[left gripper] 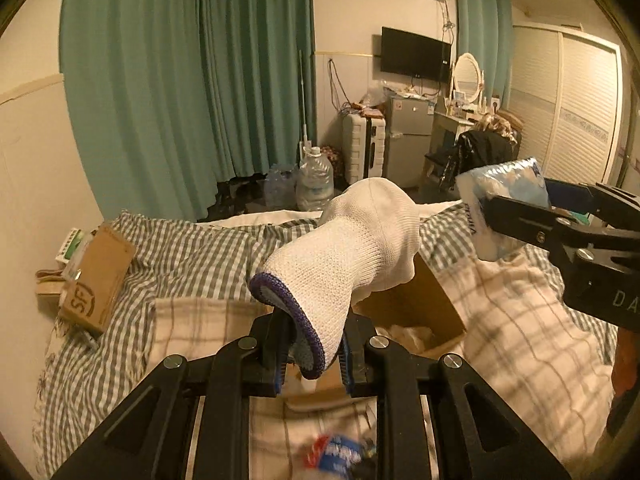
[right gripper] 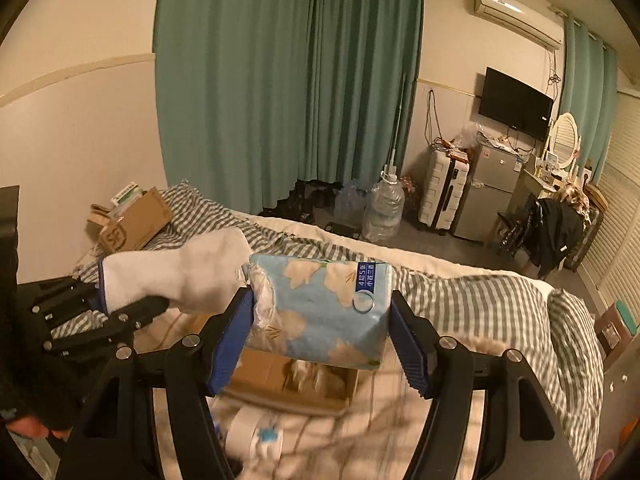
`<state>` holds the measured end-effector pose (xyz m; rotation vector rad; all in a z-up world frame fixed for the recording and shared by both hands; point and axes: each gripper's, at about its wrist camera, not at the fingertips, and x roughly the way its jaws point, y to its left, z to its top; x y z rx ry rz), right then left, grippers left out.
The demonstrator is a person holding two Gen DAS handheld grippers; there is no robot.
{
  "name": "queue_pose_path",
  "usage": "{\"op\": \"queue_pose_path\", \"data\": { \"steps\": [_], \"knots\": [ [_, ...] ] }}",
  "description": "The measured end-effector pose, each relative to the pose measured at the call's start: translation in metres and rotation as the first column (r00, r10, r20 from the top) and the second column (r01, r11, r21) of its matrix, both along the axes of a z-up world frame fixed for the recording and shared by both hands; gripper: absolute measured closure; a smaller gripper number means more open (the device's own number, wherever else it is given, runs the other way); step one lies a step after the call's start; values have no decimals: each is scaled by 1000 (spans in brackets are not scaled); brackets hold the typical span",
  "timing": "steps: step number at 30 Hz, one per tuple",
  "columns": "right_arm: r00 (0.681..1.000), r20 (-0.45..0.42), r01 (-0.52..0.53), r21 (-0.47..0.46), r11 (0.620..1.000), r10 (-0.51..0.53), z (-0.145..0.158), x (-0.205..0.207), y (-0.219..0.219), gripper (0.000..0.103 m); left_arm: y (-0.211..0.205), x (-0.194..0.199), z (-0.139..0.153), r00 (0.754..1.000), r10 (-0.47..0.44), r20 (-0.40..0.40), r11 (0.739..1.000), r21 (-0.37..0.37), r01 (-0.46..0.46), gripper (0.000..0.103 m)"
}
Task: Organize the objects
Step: 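Carry the tissue pack and sock into the box and open both grippers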
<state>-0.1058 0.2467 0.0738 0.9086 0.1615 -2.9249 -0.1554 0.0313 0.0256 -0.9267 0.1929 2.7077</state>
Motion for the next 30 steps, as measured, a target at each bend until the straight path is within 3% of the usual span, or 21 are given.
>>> {"op": "queue_pose_path", "data": {
  "steps": [7,14,16,17,19,21,27,30],
  "knots": [
    [996,91,8,-11,1000,-7,-49,-72,4,45,15,-46,-40,998,-6,65,1000,-12,7,83],
    [985,172,20,-33,999,-14,-104,-105,15,45,22,-68,-80,992,-21,125,999,-27,24,82],
    [986,166,30,-62,998,-19,-109,-108,21,40,26,-67,-84,990,-24,137,999,-32,28,77],
    [985,170,36,-80,996,-22,-110,-108,24,29,28,-66,-85,989,-32,141,999,-34,37,70],
    [985,170,45,-100,994,-27,-110,-107,30,17,29,-61,-84,990,-37,136,998,-36,42,50],
    [988,149,56,-121,991,-38,-104,-101,36,17,31,-52,-78,994,-25,107,999,-40,29,28],
    [988,118,107,-99,989,-95,-80,-61,49,15,17,-18,-46,999,-2,49,1000,-11,3,12],
    [989,97,121,-84,989,-113,-64,-31,49,15,4,0,-33,1000,17,19,1000,4,-17,9]
  ]
}}
